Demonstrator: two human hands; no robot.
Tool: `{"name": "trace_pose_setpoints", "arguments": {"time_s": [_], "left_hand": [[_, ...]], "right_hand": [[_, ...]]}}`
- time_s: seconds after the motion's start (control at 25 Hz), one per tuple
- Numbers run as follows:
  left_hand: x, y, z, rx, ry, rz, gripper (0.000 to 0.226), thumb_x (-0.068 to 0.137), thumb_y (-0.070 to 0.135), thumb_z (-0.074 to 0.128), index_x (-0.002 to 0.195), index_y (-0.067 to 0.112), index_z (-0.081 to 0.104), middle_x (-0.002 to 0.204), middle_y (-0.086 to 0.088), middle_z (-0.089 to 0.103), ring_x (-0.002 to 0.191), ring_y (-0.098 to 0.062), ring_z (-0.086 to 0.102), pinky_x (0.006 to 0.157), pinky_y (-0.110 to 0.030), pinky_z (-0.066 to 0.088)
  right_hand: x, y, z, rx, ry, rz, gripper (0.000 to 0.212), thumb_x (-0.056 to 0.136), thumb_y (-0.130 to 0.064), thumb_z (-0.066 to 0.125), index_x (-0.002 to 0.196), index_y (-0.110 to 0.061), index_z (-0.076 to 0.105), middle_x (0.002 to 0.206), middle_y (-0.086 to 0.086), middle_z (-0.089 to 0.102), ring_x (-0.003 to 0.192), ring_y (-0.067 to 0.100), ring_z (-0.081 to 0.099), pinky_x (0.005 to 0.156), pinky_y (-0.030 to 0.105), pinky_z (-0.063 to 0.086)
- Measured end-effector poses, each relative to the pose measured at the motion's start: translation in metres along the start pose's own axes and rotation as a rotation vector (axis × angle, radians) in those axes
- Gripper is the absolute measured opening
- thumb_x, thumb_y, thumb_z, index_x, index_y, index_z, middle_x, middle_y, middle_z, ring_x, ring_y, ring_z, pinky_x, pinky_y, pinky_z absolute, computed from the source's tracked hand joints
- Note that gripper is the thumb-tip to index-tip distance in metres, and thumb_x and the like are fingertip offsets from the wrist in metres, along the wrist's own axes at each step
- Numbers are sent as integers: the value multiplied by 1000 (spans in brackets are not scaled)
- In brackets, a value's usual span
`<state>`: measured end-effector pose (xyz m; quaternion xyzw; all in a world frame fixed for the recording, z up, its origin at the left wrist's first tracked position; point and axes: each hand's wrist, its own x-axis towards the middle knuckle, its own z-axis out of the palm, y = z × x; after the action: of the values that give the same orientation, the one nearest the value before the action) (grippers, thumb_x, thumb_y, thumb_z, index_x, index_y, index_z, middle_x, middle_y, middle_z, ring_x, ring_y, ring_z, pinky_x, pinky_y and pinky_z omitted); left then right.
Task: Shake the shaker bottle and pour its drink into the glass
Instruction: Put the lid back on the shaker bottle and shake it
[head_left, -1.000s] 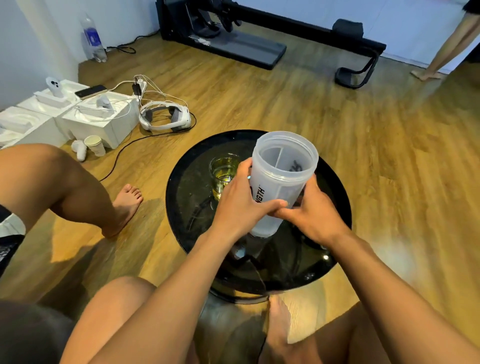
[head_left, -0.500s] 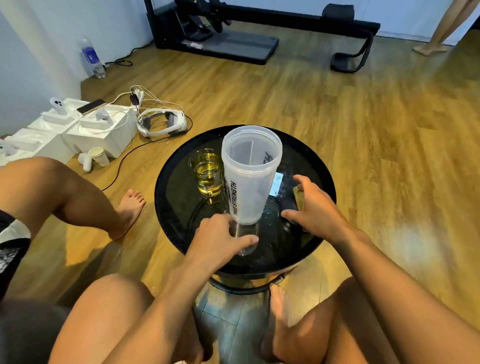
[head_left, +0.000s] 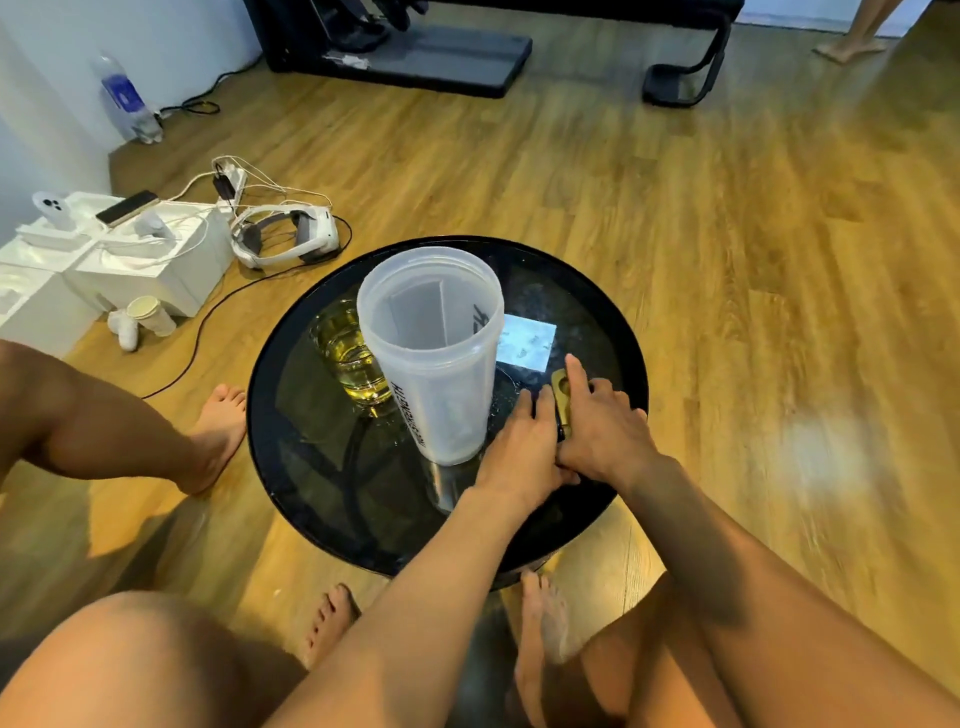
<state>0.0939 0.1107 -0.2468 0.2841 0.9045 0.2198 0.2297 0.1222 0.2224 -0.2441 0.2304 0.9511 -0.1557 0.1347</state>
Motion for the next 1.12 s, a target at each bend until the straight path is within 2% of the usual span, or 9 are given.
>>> {"name": "trace_pose_setpoints", "arguments": {"time_s": [0.16, 0.32, 0.44, 0.52, 0.64, 0.76, 0.88, 0.96, 1.12], "left_hand": [[-10, 9, -10, 71, 29, 57, 107, 79, 28, 82, 159, 9, 12, 165, -21, 16, 151, -36, 23, 115, -44, 34], [-39, 47, -48, 219, 222, 199, 98, 81, 31, 79, 155, 8, 20, 155, -22, 27, 141, -38, 30, 108, -45, 40], [-63, 78, -92, 375, 408, 310, 92, 80, 43, 77, 150, 6, 31, 145, -24, 37, 130, -38, 40, 95, -41, 44], [-81, 83, -131, 389, 510, 367, 88, 74, 51, 79, 141, 10, 41, 134, -16, 46, 121, -34, 45, 84, -38, 42], [-104, 59, -188, 237, 538, 404, 98, 63, 63, 82, 140, 15, 46, 127, -11, 51, 117, -30, 47, 95, -41, 42], [-108, 12, -209, -5, 542, 382, 109, 56, 64, 84, 146, 17, 44, 139, -6, 55, 126, -24, 50, 107, -47, 41], [-103, -26, -190, -275, 499, 261, 127, 49, 64, 87, 154, 20, 30, 153, -2, 43, 137, -17, 44, 113, -42, 39], [-92, -46, -174, -404, 469, 204, 131, 46, 65, 86, 154, 25, 24, 154, 2, 41, 138, -11, 42, 112, -36, 39], [-68, -61, -146, -646, 425, 186, 117, 45, 53, 92, 144, 29, 35, 138, 13, 53, 125, -3, 51, 100, -26, 45]], "right_hand": [[-6, 1, -13, 123, -11, 3, 121, 53, -30, 69, 149, -34, -4, 137, 16, 39, 124, 36, 41, 95, 47, 43], [-34, 8, -71, 459, 39, -146, 111, 59, -39, 70, 150, -35, 7, 127, 7, 50, 115, 26, 54, 84, 29, 44], [-62, -7, -132, 533, 69, -251, 107, 61, -39, 71, 150, -36, 10, 108, -6, 57, 81, 2, 62, 59, 13, 43], [-81, -26, -168, 491, 94, -323, 113, 54, -44, 70, 149, -35, 11, 106, -4, 59, 71, -2, 59, 55, 12, 40], [-92, -72, -204, 313, 134, -445, 117, 50, -50, 72, 149, -33, 13, 115, 0, 52, 85, 7, 56, 64, 18, 39], [-81, -120, -210, 102, 110, -531, 115, 58, -47, 79, 149, -23, 13, 125, 9, 52, 102, 27, 54, 84, 34, 47], [-64, -145, -196, -96, 18, -535, 120, 58, -46, 82, 151, -23, 8, 136, 16, 45, 115, 34, 50, 97, 43, 45], [-54, -151, -188, -147, -28, -535, 126, 56, -47, 83, 152, -25, 4, 142, 15, 40, 122, 33, 46, 101, 40, 42], [-45, -152, -177, -171, -47, -569, 125, 54, -50, 81, 150, -32, 4, 142, 9, 38, 122, 29, 45, 101, 39, 42]]}}
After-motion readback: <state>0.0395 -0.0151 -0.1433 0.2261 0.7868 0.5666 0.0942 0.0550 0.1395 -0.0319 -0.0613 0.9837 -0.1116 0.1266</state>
